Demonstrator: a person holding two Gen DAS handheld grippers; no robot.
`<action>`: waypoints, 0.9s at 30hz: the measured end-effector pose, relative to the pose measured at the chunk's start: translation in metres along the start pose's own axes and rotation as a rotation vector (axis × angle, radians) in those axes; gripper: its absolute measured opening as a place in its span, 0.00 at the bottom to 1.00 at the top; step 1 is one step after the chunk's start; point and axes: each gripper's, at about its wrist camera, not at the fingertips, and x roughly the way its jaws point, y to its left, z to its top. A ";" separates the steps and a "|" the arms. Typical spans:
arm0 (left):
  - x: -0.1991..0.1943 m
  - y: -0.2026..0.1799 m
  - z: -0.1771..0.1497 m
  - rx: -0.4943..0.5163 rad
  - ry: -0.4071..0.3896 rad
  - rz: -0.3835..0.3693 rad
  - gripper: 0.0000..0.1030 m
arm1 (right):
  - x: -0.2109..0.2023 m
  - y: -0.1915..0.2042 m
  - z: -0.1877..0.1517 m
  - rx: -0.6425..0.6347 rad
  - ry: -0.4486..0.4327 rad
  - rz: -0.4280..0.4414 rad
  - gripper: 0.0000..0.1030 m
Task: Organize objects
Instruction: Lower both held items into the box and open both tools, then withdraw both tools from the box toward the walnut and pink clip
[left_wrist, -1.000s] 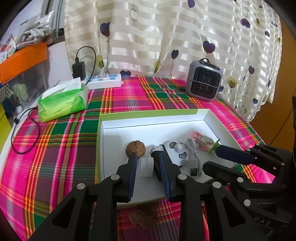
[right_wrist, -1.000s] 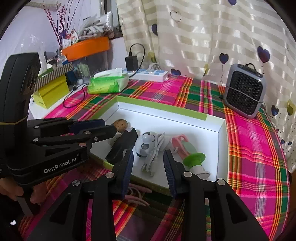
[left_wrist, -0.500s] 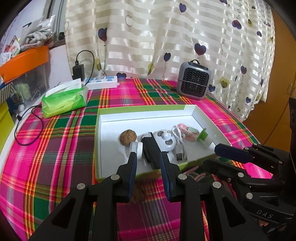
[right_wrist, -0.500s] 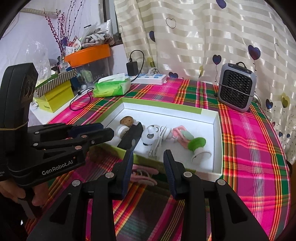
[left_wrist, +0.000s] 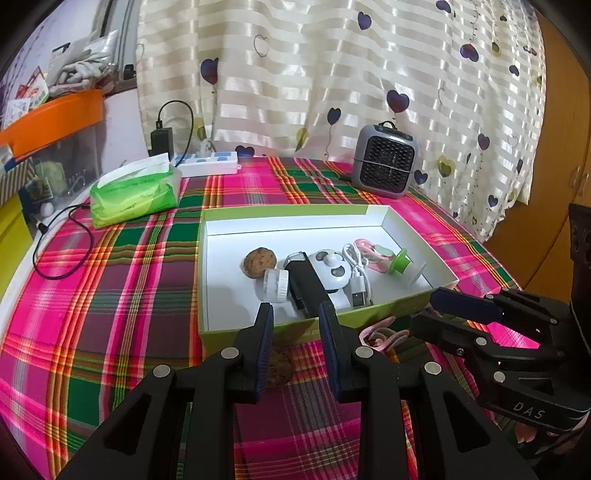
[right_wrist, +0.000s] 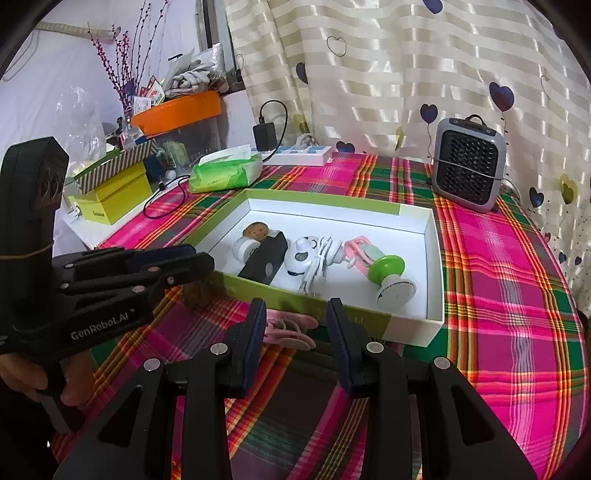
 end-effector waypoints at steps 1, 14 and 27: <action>0.000 0.000 0.000 -0.001 0.001 0.001 0.23 | 0.001 0.000 -0.001 -0.002 0.003 0.003 0.34; 0.002 0.002 -0.001 0.002 0.012 0.014 0.25 | 0.005 -0.003 -0.003 0.009 0.019 0.014 0.34; 0.004 0.002 -0.002 0.012 0.015 0.021 0.27 | 0.008 -0.001 -0.003 0.001 0.039 0.013 0.38</action>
